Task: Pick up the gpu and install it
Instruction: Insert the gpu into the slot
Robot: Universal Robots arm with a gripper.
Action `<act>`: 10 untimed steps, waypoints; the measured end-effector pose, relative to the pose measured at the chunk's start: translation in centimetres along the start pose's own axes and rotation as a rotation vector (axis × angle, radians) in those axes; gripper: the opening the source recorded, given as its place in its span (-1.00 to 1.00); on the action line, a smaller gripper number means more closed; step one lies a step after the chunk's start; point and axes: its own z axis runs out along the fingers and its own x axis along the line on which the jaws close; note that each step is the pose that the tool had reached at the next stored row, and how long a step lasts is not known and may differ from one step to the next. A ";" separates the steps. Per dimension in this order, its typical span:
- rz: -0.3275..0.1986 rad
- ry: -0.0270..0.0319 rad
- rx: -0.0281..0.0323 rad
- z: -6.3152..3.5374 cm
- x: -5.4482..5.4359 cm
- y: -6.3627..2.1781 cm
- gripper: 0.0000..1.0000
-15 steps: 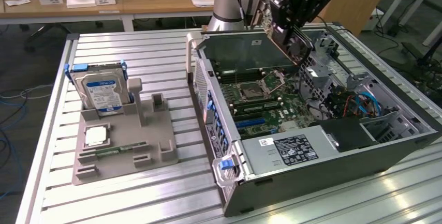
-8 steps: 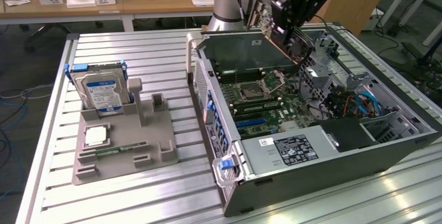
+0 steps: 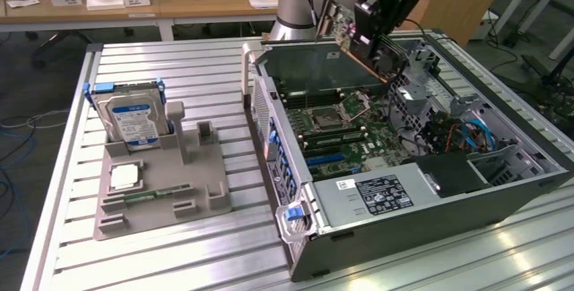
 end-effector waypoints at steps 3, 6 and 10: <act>-0.038 0.0036 -0.0005 0.00 0.0 0.01 -0.44; -0.077 0.0072 -0.0010 0.00 0.0 0.01 -0.44; -0.133 0.0125 -0.0016 0.00 0.0 0.01 -0.44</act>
